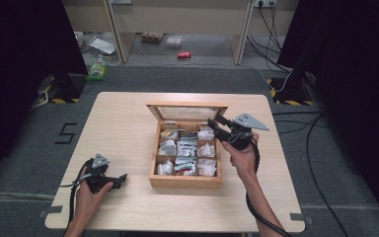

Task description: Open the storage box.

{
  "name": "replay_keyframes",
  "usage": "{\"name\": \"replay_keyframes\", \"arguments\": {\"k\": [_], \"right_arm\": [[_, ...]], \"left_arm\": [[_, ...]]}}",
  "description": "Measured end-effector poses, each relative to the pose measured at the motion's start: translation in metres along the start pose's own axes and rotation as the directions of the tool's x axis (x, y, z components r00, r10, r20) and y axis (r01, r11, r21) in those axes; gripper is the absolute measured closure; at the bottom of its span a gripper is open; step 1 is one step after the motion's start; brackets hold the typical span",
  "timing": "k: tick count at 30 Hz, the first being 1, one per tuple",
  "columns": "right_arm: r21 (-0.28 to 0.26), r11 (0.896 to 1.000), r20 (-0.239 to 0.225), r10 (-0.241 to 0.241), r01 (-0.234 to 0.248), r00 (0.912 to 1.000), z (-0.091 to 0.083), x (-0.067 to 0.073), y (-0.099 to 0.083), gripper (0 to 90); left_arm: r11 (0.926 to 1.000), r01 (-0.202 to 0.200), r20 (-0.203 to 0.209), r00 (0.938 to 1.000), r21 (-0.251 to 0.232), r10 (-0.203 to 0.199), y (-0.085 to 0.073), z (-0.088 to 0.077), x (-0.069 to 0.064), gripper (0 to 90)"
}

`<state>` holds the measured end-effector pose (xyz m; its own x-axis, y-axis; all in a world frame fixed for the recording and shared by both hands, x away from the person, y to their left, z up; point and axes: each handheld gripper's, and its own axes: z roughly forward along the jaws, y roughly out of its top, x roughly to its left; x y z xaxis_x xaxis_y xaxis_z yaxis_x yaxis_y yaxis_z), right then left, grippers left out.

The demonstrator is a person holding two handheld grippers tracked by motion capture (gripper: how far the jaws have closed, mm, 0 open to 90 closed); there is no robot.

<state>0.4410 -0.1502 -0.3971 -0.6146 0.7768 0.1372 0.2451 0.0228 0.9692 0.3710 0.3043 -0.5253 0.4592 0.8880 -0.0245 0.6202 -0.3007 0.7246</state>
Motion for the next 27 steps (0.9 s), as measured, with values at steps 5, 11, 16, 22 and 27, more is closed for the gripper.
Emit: {"name": "replay_keyframes", "arguments": {"k": [5, 11, 16, 22, 27], "right_arm": [[0.010, 1.000, 0.018, -0.001, 0.001, 0.9998, 0.005, -0.003, 0.003, 58.5], [0.005, 1.000, 0.044, 0.004, -0.005, 0.9990, 0.011, -0.008, 0.008, 57.9], [0.010, 1.000, 0.067, 0.006, -0.006, 0.9977, 0.017, -0.011, 0.010, 56.8], [0.024, 1.000, 0.099, 0.012, -0.015, 0.9950, 0.027, -0.015, 0.012, 55.7], [0.036, 0.999, 0.123, 0.016, -0.021, 0.9923, 0.033, -0.019, 0.011, 54.7]], "left_arm": [[1.0000, -0.001, 0.000, 1.0000, 0.001, 0.001, 0.000, 0.000, 0.000, 0.0], [1.0000, -0.001, 0.000, 1.0000, 0.001, 0.001, 0.000, 0.000, 0.000, 0.0], [1.0000, 0.000, 0.000, 1.0000, 0.000, 0.000, 0.000, 0.000, 0.000, 0.0], [1.0000, -0.001, 0.000, 1.0000, 0.000, 0.001, 0.000, 0.000, 0.000, 0.0], [1.0000, -0.001, -0.001, 1.0000, 0.001, 0.001, 0.000, 0.000, 0.000, 0.0]]}}
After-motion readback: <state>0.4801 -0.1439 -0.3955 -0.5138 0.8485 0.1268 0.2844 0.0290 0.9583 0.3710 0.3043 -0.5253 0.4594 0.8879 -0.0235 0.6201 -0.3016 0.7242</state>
